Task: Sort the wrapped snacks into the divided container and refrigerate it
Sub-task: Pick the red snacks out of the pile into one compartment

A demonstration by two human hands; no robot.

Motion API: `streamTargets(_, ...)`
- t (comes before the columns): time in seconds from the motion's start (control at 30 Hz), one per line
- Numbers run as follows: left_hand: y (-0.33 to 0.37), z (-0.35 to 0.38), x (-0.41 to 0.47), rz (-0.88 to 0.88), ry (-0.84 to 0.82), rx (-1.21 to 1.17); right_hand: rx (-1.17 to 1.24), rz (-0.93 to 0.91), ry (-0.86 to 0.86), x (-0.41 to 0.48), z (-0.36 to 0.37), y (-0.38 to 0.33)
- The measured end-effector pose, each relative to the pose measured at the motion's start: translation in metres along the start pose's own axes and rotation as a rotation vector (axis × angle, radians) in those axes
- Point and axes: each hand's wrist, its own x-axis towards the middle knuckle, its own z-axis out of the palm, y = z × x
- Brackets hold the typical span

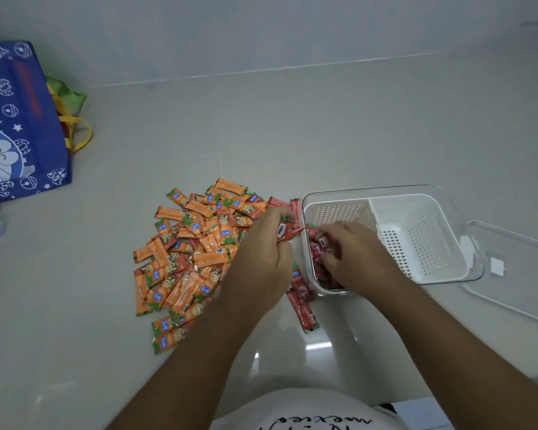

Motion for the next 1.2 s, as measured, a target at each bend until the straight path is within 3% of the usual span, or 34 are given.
streamTargets(0.17,0.012,0.019,0.006,0.056,-0.022,0.051,0.013,-0.113,0.155,-0.011,-0.013,0.011)
streamTargets(0.3,0.019,0.041,0.018,0.121,-0.097,0.119,0.056,-0.063,0.261,-0.024,-0.025,0.035)
streamTargets(0.53,0.021,0.089,0.041,0.1,-0.251,0.315,-0.024,0.164,0.222,-0.043,-0.033,0.073)
streamTargets(0.67,0.014,0.105,0.041,0.174,-0.246,0.613,-0.052,0.164,0.182,-0.042,-0.03,0.074)
streamTargets(0.83,0.01,0.099,0.035,0.228,-0.176,0.622,-0.046,0.162,0.196,-0.041,-0.028,0.074)
streamTargets(0.97,-0.002,0.073,0.011,0.222,-0.188,0.464,-0.018,0.057,0.319,-0.045,-0.031,0.07)
streamTargets(1.07,-0.02,0.047,-0.01,0.145,-0.101,0.346,0.162,-0.129,0.454,-0.057,-0.029,0.051)
streamTargets(1.2,-0.048,0.019,-0.033,-0.004,0.0,0.309,0.29,-0.315,0.404,-0.081,-0.01,0.005)
